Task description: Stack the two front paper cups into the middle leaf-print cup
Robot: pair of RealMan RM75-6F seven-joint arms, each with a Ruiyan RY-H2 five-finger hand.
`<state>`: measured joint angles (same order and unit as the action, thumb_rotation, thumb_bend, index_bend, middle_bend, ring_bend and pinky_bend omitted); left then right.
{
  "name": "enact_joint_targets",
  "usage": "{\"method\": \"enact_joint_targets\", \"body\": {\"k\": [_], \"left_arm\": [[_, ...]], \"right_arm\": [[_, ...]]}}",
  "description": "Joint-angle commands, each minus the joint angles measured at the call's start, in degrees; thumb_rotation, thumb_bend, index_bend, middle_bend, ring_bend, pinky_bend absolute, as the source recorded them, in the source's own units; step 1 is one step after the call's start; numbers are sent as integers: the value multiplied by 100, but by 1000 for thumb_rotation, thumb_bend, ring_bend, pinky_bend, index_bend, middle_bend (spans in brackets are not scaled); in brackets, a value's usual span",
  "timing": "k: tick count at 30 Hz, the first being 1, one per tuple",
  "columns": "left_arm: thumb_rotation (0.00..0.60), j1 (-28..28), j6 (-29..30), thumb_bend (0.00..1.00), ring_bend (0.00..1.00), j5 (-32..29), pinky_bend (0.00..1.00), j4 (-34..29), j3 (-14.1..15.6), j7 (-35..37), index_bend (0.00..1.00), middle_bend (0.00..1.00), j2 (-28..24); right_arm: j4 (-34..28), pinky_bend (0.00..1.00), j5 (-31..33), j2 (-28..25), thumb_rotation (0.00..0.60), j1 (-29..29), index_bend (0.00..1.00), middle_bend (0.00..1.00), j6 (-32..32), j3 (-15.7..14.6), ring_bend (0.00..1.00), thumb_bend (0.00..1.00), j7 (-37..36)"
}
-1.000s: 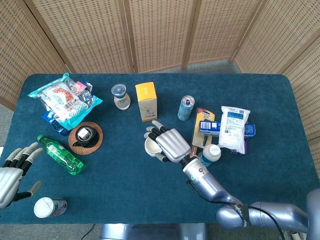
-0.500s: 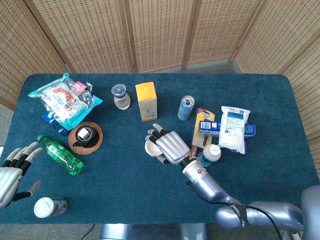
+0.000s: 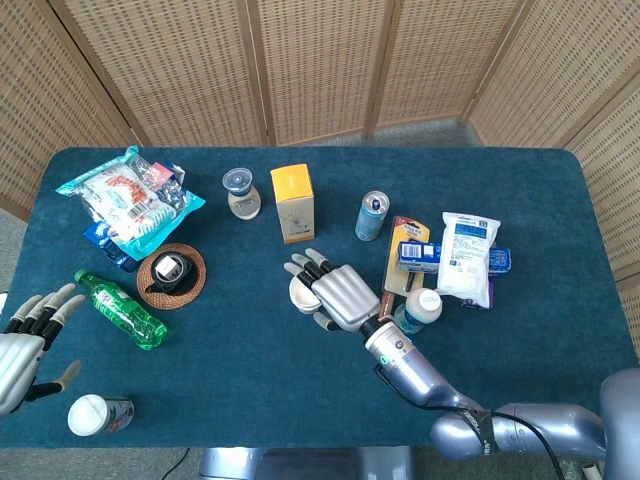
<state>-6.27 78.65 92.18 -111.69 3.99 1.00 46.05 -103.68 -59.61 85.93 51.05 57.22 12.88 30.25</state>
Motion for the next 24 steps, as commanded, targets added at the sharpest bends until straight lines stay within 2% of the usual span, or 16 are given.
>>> {"method": "enact_joint_targets", "body": {"k": [1, 7, 11, 17, 24], "left_arm": [[600, 0, 3, 399, 0, -1, 0, 6, -2, 8, 0, 0, -8], [600, 11, 40, 398, 0, -11, 0, 16, -17, 39, 0, 0, -24], [600, 22, 66, 397, 0, 75, 0, 8, 1, 2, 0, 0, -6], [600, 53, 97, 398, 0, 61, 0, 25, 7, -105, 0, 0, 14], [600, 84, 126, 398, 0, 36, 0, -39, 5, -222, 0, 0, 67]], "right_arm": [[-126, 488, -123, -84, 600, -62, 18, 0, 121, 10, 0, 342, -93], [-249, 477, -1053, -377, 600, -472, 30, 5, 732, -213, 0, 343, -453], [85, 476, -1769, -632, 600, -828, 59, 22, 1033, -447, 0, 347, -1339], [629, 476, -2520, -1020, 600, -1293, 106, 56, 1618, -587, 1, 350, -2710], [679, 475, -2698, -1659, 600, -1828, 107, 60, 2260, -556, 2, 345, -3312]]}}
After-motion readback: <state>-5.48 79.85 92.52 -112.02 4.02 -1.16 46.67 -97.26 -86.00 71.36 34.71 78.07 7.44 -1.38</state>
